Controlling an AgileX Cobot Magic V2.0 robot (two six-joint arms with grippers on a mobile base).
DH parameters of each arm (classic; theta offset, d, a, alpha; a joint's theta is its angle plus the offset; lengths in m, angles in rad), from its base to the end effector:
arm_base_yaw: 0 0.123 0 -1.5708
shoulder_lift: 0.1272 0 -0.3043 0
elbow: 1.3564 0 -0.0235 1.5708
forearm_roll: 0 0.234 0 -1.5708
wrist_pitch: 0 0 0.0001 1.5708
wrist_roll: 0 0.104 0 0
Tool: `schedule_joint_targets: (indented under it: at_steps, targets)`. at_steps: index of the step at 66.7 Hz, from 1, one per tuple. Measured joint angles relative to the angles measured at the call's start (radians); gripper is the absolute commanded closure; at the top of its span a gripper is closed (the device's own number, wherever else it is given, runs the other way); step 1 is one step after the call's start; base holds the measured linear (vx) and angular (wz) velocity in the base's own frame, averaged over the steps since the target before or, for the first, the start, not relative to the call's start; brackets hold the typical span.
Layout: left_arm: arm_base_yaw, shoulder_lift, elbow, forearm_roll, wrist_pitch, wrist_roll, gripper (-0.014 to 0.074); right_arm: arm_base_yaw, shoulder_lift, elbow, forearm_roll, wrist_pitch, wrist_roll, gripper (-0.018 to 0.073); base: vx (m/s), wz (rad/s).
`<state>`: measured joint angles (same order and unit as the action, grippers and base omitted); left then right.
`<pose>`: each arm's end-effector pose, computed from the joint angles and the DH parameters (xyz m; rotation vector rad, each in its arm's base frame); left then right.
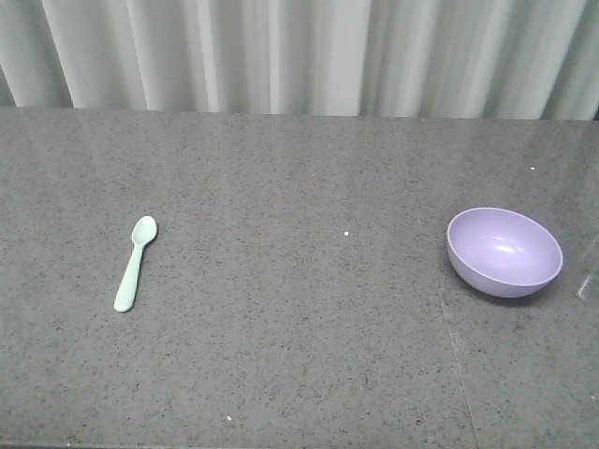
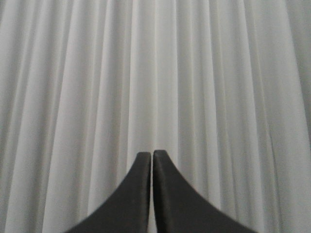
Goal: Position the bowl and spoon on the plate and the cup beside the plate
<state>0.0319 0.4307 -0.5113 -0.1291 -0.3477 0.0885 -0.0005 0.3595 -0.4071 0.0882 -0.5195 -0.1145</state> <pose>0.0590 0.0064 0.3972 -0.0740 1.0559 0.0223 0.0424 -0.0046 0.3831 0.0235 0.9187 -0.0557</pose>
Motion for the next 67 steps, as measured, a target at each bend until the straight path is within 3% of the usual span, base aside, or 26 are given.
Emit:
schedule_joint_targets:
  at_steps: [7, 13, 29, 41, 48, 55, 67]
  targets:
    - [-0.022, 0.203, -0.218, -0.001, 0.199, 0.0, 0.0603, 0.0, 0.176, -0.197, 0.079, 0.17, -0.008, 0.0566, 0.0, 0.0]
    - [-0.052, 0.325, -0.314, -0.001, 0.285, 0.0, 0.0603, 0.0, 0.272, -0.268, 0.102, 0.22, -0.022, 0.0566, 0.0, 0.0]
    - [-0.073, 0.47, -0.339, -0.001, 0.266, 0.001, 0.0598, 0.0, 0.362, -0.284, 0.111, 0.192, -0.025, 0.0564, 0.0, 0.0]
    - [-0.083, 0.481, -0.34, -0.001, 0.237, 0.001, 0.0562, 0.0, 0.391, -0.347, 0.111, 0.451, -0.031, 0.0535, 0.0, 0.0]
    - [-0.105, 0.508, -0.346, -0.001, 0.227, 0.001, 0.0479, 0.0, 0.465, -0.419, 0.111, 0.603, -0.034, 0.0466, 0.0, 0.0]
    - [-0.132, 0.554, -0.352, -0.001, 0.26, 0.003, 0.0324, 0.0, 0.55, -0.521, 0.107, 0.749, -0.038, 0.0342, 0.0, 0.0]
    - [-0.143, 0.675, -0.503, -0.004, 0.47, 0.003, 0.0065, 0.0, 0.675, -0.667, 0.007, 0.936, -0.021, 0.0117, 0.0, 0.0]
